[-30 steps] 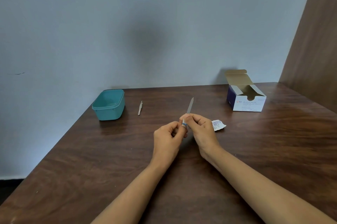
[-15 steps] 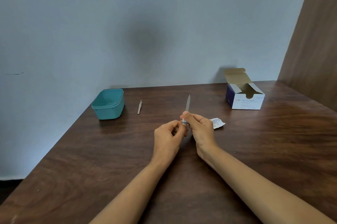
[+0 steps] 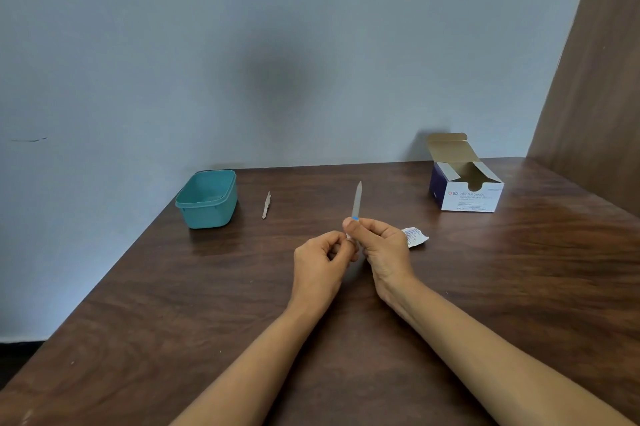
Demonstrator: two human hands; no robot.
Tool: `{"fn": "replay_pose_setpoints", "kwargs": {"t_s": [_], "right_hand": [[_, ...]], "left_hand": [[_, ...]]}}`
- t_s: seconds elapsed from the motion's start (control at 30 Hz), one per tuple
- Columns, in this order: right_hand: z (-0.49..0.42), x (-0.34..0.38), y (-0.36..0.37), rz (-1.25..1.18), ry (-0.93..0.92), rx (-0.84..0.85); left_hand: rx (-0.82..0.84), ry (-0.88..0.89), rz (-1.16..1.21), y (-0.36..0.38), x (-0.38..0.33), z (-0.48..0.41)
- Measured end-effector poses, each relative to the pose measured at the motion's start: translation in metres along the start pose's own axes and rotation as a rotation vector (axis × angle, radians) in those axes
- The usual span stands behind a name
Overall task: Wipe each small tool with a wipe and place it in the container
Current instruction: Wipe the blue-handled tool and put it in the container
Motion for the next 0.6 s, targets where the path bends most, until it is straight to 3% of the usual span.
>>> {"fn": "replay_pose_setpoints", "kwargs": {"t_s": [0.2,0.43,0.6], "right_hand": [[0.0021,0.0007,0.0006,0.018,-0.027,-0.038],[0.0006,0.0031,0.0041,-0.05,0.016,0.119],[-0.0003,0.0042,0.0025,-0.096,0.048,0.122]], "left_hand": [[-0.007,0.006,0.014,0.0006,0.0,-0.0012],[-0.043,0.021,0.005,-0.0022,-0.0017,0.0001],[-0.049,0.023,-0.017,-0.0036,-0.0036,0.0002]]}}
Point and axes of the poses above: each hand's wrist, its own z-axis away from the middle knuckle, its own y-axis out of the palm, x = y × z, the point moved 3 cm from there along -z, towards the middle knuckle, and after that the axes turned 3 degrees about -y, right-handed, at the moved point
